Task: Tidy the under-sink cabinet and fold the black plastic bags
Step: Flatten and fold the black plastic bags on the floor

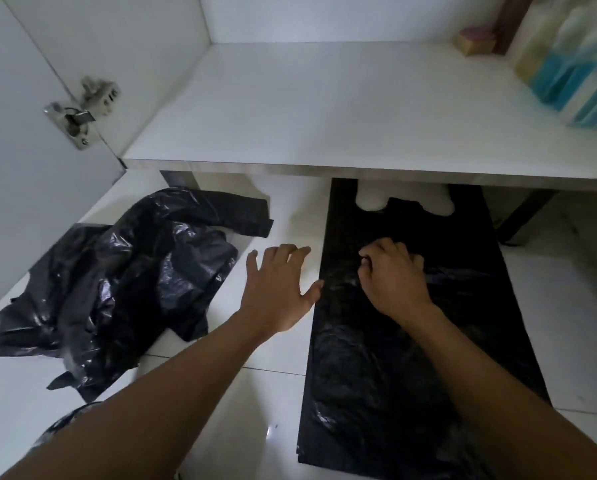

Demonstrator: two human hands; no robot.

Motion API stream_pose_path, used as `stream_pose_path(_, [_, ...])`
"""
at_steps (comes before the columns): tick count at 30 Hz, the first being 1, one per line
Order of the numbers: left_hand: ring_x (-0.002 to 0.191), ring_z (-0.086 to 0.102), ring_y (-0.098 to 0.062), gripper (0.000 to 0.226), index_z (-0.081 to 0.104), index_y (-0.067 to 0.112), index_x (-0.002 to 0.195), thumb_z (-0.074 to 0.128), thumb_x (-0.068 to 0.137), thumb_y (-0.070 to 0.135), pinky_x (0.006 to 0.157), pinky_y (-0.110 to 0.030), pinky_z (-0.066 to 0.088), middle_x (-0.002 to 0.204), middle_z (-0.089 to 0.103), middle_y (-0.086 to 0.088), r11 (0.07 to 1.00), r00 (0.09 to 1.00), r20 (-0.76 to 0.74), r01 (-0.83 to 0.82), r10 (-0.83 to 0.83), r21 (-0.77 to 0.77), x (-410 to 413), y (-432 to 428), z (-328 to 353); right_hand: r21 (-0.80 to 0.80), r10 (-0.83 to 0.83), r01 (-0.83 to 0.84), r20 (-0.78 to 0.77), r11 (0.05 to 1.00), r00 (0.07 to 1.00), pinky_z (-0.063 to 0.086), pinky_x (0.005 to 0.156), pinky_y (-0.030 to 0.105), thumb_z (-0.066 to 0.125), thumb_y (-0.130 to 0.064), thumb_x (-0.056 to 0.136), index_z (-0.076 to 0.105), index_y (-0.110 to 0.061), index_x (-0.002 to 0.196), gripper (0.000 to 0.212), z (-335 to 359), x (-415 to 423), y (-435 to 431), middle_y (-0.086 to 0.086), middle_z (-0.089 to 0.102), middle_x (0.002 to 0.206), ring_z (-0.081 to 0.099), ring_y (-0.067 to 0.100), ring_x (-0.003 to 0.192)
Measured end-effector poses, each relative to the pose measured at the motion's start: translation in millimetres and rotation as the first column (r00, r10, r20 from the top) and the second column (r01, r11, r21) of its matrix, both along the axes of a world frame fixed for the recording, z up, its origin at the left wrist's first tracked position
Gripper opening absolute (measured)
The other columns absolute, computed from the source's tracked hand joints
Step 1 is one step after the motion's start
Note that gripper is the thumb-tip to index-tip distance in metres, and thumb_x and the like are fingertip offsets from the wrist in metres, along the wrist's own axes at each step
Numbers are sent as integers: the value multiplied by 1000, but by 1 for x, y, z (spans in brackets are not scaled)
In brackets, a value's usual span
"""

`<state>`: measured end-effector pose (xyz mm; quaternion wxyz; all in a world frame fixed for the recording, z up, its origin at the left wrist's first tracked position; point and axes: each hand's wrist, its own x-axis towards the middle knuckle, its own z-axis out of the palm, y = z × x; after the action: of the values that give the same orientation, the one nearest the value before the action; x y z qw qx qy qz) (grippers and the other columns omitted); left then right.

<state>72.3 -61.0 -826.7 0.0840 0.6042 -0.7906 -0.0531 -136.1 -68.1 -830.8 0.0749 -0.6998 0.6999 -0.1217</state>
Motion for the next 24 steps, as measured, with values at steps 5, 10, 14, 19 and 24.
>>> stream_pose_path(5, [119,50,-30,53,56,23,131,62,88,53,99,-50,40,130,57,-5,944,956,65,-269,286,-190,88,-11,21,-3,260,-273,321,962,911,44,97,36,45,-28,101,56,-21,130,32,16,103,-35,2,54,130,52,21,118])
stream_pose_path(10, [101,62,-27,46,56,18,126,69,88,40,81,-37,49,116,63,-7,921,919,-63,-387,389,55,143,-13,16,235,127,-431,740,871,660,51,94,35,53,-25,95,58,-16,126,33,19,184,-47,7,64,121,61,21,108])
stream_pose_path(14, [96,66,-25,42,61,27,121,69,85,48,75,-33,50,107,69,2,895,901,-38,-422,431,145,150,-18,1,299,-17,-450,847,841,532,45,66,27,55,-13,93,66,2,109,25,16,203,-46,21,66,99,56,16,78])
stream_pose_path(19, [91,68,-28,23,71,33,111,59,91,34,78,-38,56,99,74,0,890,887,-76,-451,456,71,155,-26,1,309,-118,-413,897,857,426,46,64,12,57,-16,96,61,-13,131,35,6,202,-51,0,64,104,59,2,84])
stream_pose_path(24, [74,58,-18,15,73,18,104,63,95,22,71,-27,41,90,73,-1,927,909,-210,-374,360,-30,162,-31,6,283,-219,-327,951,902,217,52,84,32,55,-32,96,44,-27,130,36,0,210,-54,4,62,115,64,17,100])
